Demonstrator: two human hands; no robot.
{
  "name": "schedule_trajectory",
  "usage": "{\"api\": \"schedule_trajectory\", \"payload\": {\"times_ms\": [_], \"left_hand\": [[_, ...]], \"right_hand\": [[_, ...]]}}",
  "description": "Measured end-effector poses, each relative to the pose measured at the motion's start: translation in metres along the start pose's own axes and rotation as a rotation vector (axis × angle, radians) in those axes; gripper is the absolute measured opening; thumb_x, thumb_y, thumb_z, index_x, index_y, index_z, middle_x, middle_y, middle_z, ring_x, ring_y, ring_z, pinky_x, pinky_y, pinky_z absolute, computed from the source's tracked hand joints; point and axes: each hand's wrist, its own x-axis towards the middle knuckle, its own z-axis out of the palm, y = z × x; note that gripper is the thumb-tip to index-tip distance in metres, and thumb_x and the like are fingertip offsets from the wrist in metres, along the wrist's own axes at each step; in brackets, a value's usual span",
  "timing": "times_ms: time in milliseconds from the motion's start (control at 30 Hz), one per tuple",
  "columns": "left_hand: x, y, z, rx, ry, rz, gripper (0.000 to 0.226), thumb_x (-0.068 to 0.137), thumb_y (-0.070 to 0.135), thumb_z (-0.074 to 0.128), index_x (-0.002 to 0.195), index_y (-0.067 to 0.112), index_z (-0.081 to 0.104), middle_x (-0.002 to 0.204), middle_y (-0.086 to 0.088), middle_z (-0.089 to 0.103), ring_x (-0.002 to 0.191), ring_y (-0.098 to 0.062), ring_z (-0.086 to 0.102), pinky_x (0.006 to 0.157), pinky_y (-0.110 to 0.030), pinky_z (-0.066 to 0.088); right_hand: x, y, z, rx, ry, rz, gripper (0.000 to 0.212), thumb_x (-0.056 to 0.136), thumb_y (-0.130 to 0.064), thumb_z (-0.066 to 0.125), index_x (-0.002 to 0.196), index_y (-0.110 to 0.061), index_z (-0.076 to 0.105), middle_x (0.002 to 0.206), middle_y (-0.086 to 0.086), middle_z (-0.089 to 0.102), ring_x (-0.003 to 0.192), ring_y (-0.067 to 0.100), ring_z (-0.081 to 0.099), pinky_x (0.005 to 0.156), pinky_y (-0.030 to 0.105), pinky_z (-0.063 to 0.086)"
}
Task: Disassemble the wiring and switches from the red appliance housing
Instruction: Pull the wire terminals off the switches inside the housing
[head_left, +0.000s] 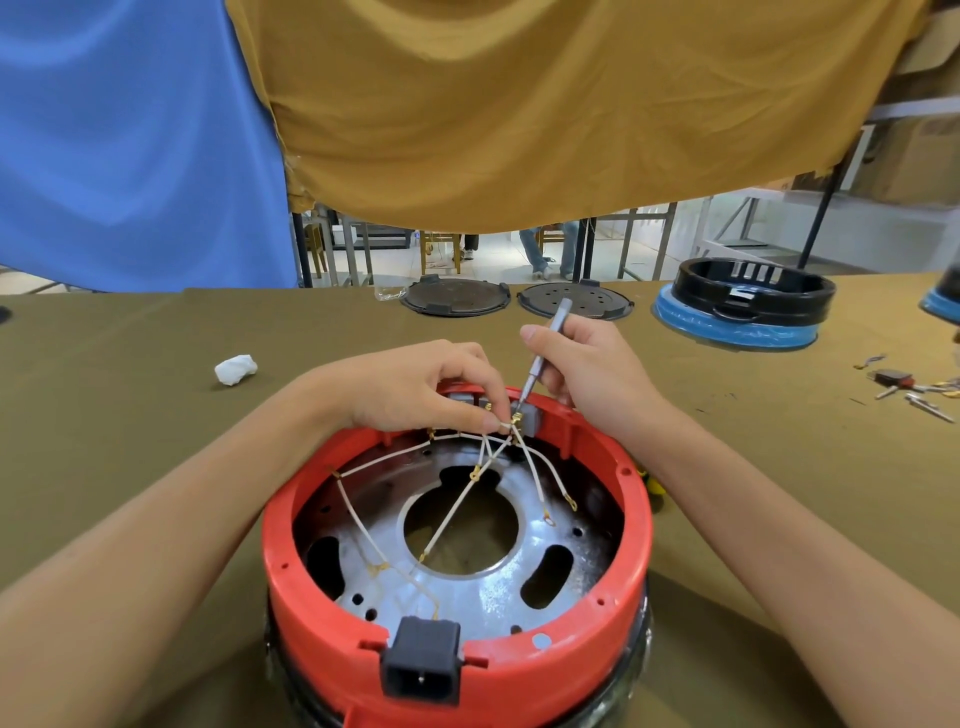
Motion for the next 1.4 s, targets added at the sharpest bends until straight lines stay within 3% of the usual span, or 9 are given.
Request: {"api": "schedule_trajectory", "payload": {"times_ms": [167,300,400,567,767,967,1133,1300,1400], "left_hand": [[0.0,0.0,0.0,-0.003,0.028,0.014,0.009,0.09,0.034,0.07,0.094,0.041,0.073,0.111,0.002,0.059,0.11,-0.013,0.059,0.106,-0.039,0.038],[0.0,0.001,0.001,-0.014,0.04,0.026,0.009,0.089,0.031,0.071,0.095,0.038,0.074,0.109,0.001,0.06,0.105,-0.012,0.061,0.105,-0.041,0.039],[0.001,0.001,0.001,-0.006,0.041,0.026,0.009,0.09,0.031,0.071,0.094,0.039,0.073,0.109,0.002,0.061,0.107,-0.012,0.059,0.106,-0.042,0.039],[0.0,0.0,0.001,-0.011,0.032,0.028,0.009,0.09,0.032,0.071,0.095,0.038,0.074,0.109,0.004,0.06,0.107,-0.01,0.06,0.107,-0.041,0.039],[0.0,-0.001,0.0,-0.006,0.017,0.02,0.01,0.09,0.032,0.071,0.094,0.041,0.073,0.111,0.003,0.058,0.108,-0.011,0.059,0.106,-0.041,0.039],[0.0,-0.001,0.0,-0.006,0.013,0.028,0.008,0.091,0.032,0.07,0.096,0.038,0.073,0.11,0.003,0.059,0.108,-0.01,0.059,0.107,-0.041,0.038],[0.0,0.0,0.0,-0.002,0.001,0.028,0.008,0.091,0.032,0.069,0.096,0.037,0.073,0.11,0.001,0.058,0.106,-0.012,0.059,0.106,-0.043,0.039],[0.0,0.0,-0.001,-0.009,-0.002,0.025,0.007,0.091,0.031,0.07,0.097,0.035,0.073,0.11,0.001,0.058,0.106,-0.012,0.059,0.105,-0.042,0.039],[0.0,0.0,0.0,-0.011,-0.003,0.029,0.008,0.091,0.031,0.07,0.097,0.034,0.073,0.11,0.001,0.059,0.106,-0.011,0.059,0.106,-0.042,0.039]], "right_hand": [[-0.008,-0.003,0.0,-0.064,0.052,-0.152,0.031,0.1,-0.03,0.058,0.08,-0.006,0.059,0.055,-0.003,0.052,0.048,0.009,0.045,0.052,0.027,0.041],[-0.015,-0.01,-0.002,-0.222,0.028,-0.346,0.03,0.1,-0.031,0.058,0.081,-0.008,0.061,0.069,0.013,0.061,0.063,0.028,0.056,0.063,0.042,0.048],[-0.016,-0.013,-0.001,-0.349,-0.013,-0.432,0.03,0.1,-0.032,0.057,0.08,-0.01,0.062,0.067,0.009,0.06,0.063,0.023,0.054,0.062,0.038,0.046],[-0.008,-0.006,-0.002,-0.092,-0.024,-0.211,0.026,0.101,-0.028,0.058,0.078,-0.013,0.058,0.055,-0.003,0.05,0.048,0.007,0.043,0.049,0.021,0.038],[-0.001,0.002,-0.001,0.056,-0.01,0.007,0.03,0.1,-0.028,0.059,0.076,-0.011,0.057,0.049,-0.005,0.048,0.041,0.007,0.04,0.046,0.019,0.036],[-0.012,-0.004,-0.002,-0.122,0.018,-0.248,0.031,0.101,-0.03,0.057,0.082,-0.005,0.06,0.059,0.002,0.052,0.052,0.011,0.046,0.054,0.028,0.041],[-0.018,-0.012,-0.004,-0.257,0.019,-0.391,0.03,0.101,-0.029,0.057,0.079,-0.008,0.059,0.07,0.015,0.059,0.066,0.03,0.056,0.065,0.046,0.049],[-0.019,-0.012,-0.004,-0.262,0.015,-0.4,0.031,0.101,-0.029,0.057,0.078,-0.008,0.059,0.068,0.016,0.058,0.064,0.03,0.054,0.064,0.046,0.048],[-0.016,-0.008,-0.004,-0.194,-0.005,-0.341,0.029,0.101,-0.027,0.058,0.08,-0.008,0.059,0.059,0.005,0.053,0.053,0.016,0.046,0.054,0.034,0.04]]}}
